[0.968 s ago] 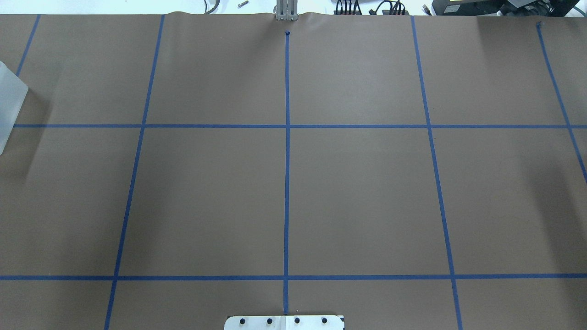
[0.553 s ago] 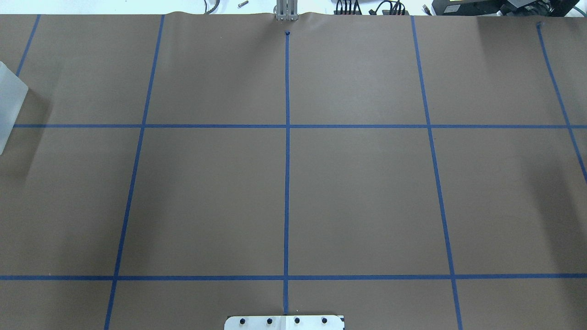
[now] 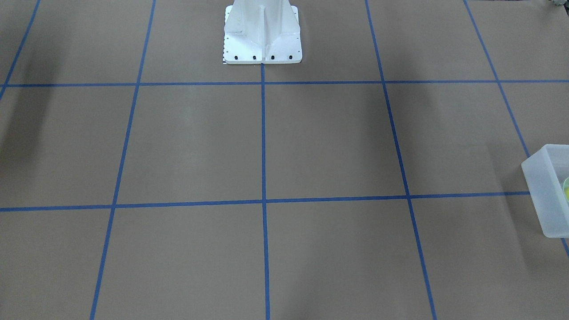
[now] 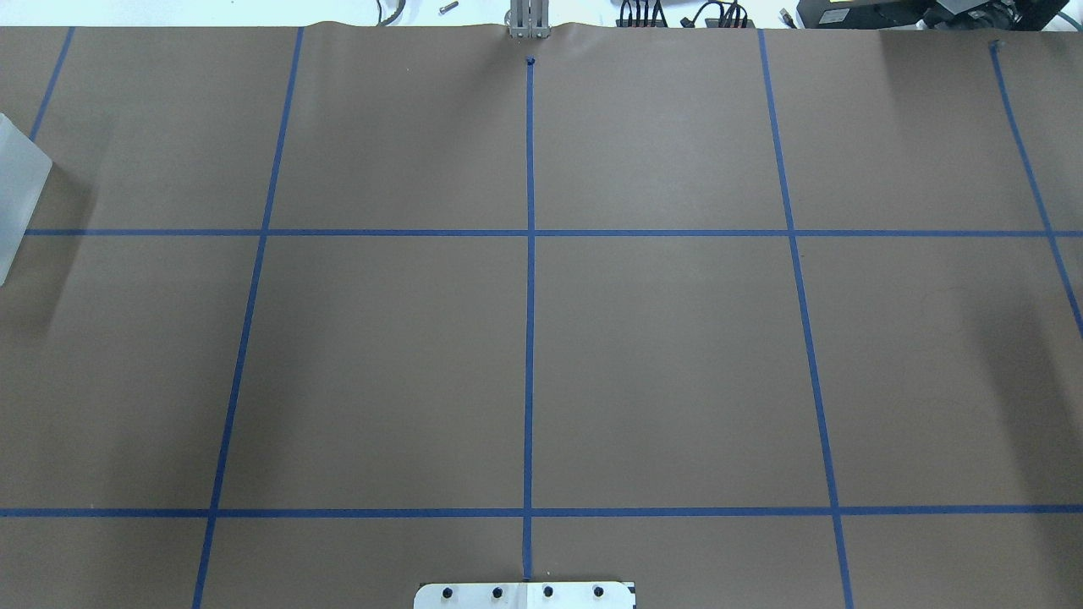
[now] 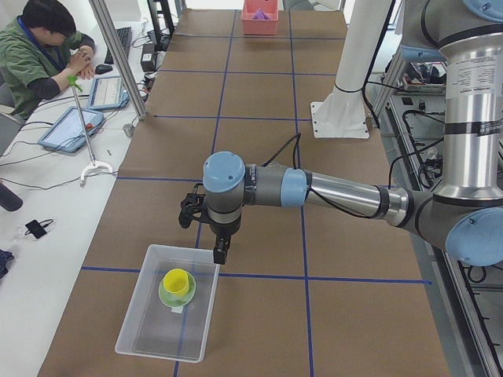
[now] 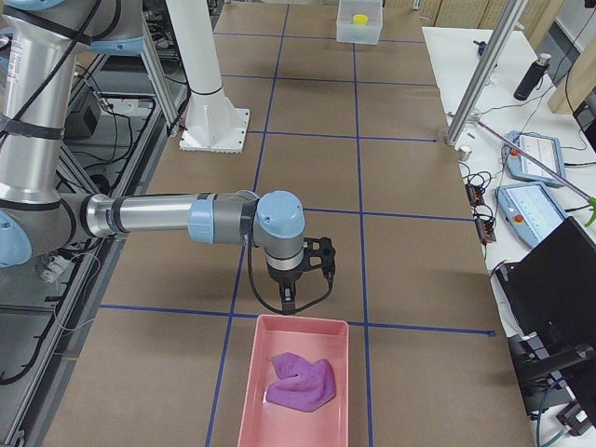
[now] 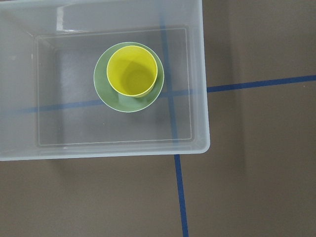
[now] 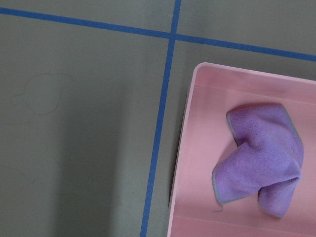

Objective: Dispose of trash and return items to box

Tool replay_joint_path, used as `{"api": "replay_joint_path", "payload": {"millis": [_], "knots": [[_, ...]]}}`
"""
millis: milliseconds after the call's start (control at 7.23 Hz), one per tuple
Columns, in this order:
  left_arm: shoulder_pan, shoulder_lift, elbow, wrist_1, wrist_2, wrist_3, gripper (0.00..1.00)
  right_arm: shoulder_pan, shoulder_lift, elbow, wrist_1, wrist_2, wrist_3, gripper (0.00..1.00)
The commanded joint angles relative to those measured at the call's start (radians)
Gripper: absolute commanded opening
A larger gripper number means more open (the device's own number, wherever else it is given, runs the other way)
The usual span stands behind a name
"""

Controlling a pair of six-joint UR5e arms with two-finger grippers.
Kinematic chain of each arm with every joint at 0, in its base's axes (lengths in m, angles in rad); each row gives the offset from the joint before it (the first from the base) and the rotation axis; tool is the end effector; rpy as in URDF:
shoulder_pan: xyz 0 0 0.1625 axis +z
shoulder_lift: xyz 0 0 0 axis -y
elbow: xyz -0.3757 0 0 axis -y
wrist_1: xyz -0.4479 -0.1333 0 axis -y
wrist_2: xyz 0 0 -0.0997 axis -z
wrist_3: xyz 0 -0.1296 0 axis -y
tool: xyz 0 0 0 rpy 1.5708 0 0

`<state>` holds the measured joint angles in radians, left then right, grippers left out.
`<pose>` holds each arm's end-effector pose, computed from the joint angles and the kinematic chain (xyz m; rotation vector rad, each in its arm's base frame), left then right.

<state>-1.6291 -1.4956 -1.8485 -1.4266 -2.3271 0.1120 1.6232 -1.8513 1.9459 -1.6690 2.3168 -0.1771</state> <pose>-0.0743 -0.5121 0.5354 0.1196 0.7488 0.0731 0.0684 -0.4383 0.5767 0.0821 -0.7419 -0.1175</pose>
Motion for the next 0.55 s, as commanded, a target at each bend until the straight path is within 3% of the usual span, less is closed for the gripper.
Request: {"api": "replay_joint_path", "payload": {"millis": [0,415], "knots": [[0.0,0.0,0.0,0.0,0.0,0.0,0.98,0.0,0.0,0.002,0.0,0.004,0.001,1.0],[0.0,0.0,0.005,0.002,0.0,0.0,0.98,0.001,0.0,0.011,0.002,0.004,-0.001,1.0]]}}
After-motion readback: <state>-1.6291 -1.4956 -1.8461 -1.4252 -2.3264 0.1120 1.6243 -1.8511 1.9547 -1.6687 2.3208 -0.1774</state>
